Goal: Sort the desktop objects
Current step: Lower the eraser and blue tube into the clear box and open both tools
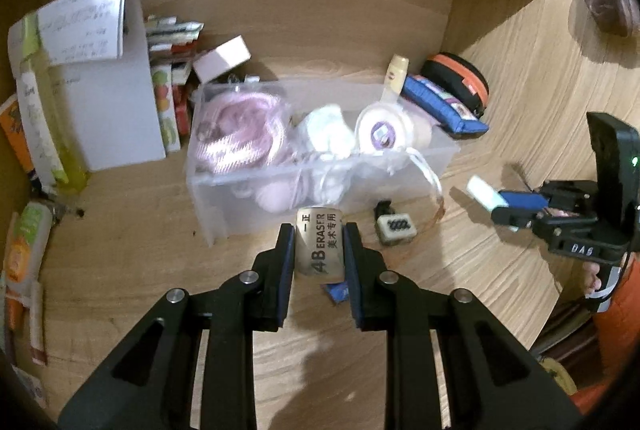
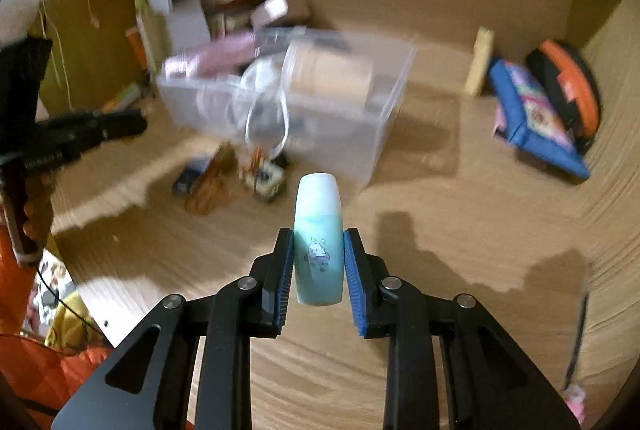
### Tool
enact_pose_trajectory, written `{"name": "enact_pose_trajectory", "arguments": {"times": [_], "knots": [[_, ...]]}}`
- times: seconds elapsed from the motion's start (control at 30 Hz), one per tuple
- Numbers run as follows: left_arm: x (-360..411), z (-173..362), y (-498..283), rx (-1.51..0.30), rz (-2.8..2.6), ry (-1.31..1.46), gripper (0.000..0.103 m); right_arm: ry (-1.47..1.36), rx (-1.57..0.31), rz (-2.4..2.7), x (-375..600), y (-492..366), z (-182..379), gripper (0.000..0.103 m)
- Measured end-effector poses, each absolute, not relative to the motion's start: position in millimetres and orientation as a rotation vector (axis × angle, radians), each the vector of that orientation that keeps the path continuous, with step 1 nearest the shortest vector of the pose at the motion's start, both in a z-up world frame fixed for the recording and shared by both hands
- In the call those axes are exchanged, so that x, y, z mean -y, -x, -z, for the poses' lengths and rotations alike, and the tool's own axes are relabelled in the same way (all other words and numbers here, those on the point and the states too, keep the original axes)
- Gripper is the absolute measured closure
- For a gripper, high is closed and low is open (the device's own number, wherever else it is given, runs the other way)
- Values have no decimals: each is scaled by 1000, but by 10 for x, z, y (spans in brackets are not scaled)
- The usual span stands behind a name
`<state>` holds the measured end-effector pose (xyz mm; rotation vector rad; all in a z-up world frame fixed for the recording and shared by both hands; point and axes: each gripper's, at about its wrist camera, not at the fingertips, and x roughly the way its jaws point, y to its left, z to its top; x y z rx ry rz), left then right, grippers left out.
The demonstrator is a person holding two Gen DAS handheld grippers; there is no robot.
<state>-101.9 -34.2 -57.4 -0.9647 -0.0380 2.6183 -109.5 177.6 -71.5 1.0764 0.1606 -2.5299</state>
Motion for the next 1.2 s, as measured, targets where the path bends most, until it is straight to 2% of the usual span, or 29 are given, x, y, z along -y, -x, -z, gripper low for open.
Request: {"name": "enact_pose_trajectory", "arguments": {"times": [0.17, 0.47, 0.9, 1.2], "knots": [[296, 403, 1133, 32, -2628, 907, 80, -981, -130, 2566, -1808, 1200, 486, 80], [220, 215, 1455, 28, -2642, 850, 80, -950, -99, 2568, -1778, 1599, 401, 80], [34, 420, 2134, 2, -2582, 976, 80, -1012, -91, 2574, -1821, 2267, 419, 80], [39, 518, 2330, 11, -2558, 996, 80, -1037, -111, 2552, -1702, 2543, 462, 80]]}}
